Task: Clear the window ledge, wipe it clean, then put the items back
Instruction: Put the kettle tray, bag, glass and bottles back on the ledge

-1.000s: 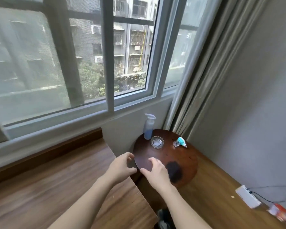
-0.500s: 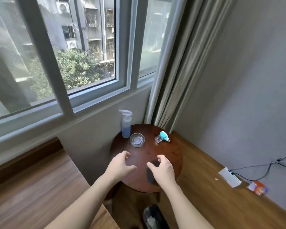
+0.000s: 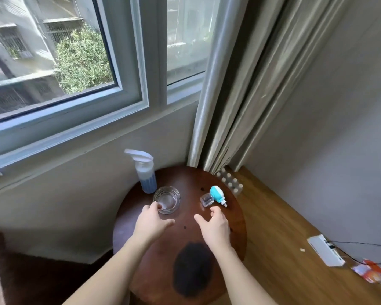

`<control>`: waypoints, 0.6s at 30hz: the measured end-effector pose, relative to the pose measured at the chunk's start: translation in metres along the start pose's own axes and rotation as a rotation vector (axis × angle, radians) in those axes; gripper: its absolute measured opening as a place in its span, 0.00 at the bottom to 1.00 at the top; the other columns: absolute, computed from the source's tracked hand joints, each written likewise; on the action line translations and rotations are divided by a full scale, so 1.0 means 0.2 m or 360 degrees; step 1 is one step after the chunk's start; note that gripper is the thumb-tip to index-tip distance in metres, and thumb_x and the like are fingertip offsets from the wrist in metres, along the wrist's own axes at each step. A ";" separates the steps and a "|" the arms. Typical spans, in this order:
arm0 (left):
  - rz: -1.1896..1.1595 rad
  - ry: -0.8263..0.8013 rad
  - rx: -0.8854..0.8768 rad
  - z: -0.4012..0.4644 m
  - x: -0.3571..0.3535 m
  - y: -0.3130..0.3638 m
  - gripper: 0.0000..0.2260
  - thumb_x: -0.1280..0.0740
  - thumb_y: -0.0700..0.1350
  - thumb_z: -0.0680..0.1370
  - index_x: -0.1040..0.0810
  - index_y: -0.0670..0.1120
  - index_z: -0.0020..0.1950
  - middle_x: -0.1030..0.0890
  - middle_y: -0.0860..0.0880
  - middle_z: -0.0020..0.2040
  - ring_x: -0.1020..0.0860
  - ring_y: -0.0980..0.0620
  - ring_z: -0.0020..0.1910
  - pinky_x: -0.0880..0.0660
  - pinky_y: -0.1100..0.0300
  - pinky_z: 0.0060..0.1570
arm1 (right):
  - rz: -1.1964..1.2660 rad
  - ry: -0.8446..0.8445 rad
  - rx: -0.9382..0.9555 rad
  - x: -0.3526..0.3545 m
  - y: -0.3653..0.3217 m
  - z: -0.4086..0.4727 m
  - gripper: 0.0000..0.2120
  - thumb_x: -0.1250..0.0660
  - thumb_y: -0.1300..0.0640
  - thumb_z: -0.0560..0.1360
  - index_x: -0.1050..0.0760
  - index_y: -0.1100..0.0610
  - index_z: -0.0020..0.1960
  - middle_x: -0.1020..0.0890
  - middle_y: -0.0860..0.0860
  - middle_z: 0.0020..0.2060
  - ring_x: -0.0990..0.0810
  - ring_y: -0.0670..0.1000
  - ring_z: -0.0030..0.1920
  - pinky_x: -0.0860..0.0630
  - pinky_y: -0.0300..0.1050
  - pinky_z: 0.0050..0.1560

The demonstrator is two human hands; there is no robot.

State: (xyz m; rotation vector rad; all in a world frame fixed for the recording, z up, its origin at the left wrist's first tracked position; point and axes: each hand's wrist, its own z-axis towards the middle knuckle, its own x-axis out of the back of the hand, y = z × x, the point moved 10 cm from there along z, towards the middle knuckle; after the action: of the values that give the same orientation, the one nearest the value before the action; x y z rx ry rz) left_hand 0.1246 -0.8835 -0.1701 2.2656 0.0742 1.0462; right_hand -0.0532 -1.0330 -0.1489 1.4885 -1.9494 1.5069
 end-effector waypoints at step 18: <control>0.0039 0.0220 0.0000 0.56 -0.25 -0.13 0.29 0.20 0.58 0.58 0.28 0.49 0.52 0.34 0.48 0.70 0.31 0.42 0.63 0.29 0.51 0.59 | 0.0397 0.0251 -0.0760 -0.27 0.30 0.68 0.38 0.28 0.38 0.72 0.33 0.62 0.71 0.22 0.59 0.63 0.21 0.60 0.61 0.22 0.53 0.59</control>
State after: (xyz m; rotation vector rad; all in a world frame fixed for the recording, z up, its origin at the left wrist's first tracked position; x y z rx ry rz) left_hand 0.1742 -0.9373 -0.2721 2.1965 0.1045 1.2148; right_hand -0.0298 -1.1197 -0.2796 0.9294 -2.2503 1.0881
